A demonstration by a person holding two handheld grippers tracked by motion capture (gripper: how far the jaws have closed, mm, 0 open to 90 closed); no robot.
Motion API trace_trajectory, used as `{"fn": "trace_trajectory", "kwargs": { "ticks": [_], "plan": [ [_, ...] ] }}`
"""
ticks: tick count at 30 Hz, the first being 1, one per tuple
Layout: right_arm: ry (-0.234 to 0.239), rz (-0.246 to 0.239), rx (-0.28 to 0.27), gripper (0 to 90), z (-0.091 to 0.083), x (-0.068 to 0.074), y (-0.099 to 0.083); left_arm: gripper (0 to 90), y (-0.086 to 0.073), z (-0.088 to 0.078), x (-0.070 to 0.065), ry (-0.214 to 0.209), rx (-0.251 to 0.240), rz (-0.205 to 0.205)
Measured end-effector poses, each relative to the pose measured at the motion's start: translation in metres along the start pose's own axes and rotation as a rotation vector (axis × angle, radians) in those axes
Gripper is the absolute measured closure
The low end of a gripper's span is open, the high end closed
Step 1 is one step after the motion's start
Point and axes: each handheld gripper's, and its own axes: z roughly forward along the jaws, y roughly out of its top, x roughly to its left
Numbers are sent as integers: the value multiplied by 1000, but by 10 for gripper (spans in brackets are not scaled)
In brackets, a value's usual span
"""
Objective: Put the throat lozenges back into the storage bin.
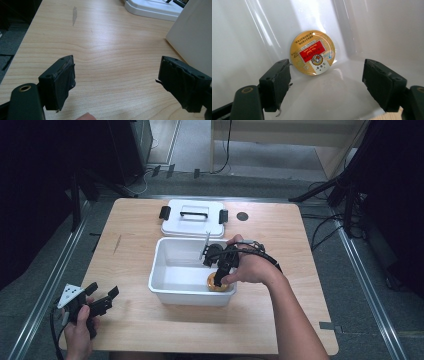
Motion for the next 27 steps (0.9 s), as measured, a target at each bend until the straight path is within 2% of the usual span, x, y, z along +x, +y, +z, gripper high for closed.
{"fn": "trace_trajectory", "kwargs": {
  "ticks": [1,9,10,16,23,27],
  "plan": [
    [-1,9,-19,251,-7,-1,-2,147,0,0,0,-1,0,0],
    [-8,25,-59,262,-27,-1,-12,148,0,0,0,-2,-1,0],
    [-12,37,-71,264,-34,-2,-17,148,0,0,0,-1,-1,0],
    [-31,63,-101,262,-51,-3,-31,148,0,0,0,0,-1,1],
    [-57,81,-92,249,-60,-7,-50,148,0,0,0,1,-1,2],
    [-71,111,-87,243,-62,-10,-65,148,0,0,0,1,0,4]
  ]
}}
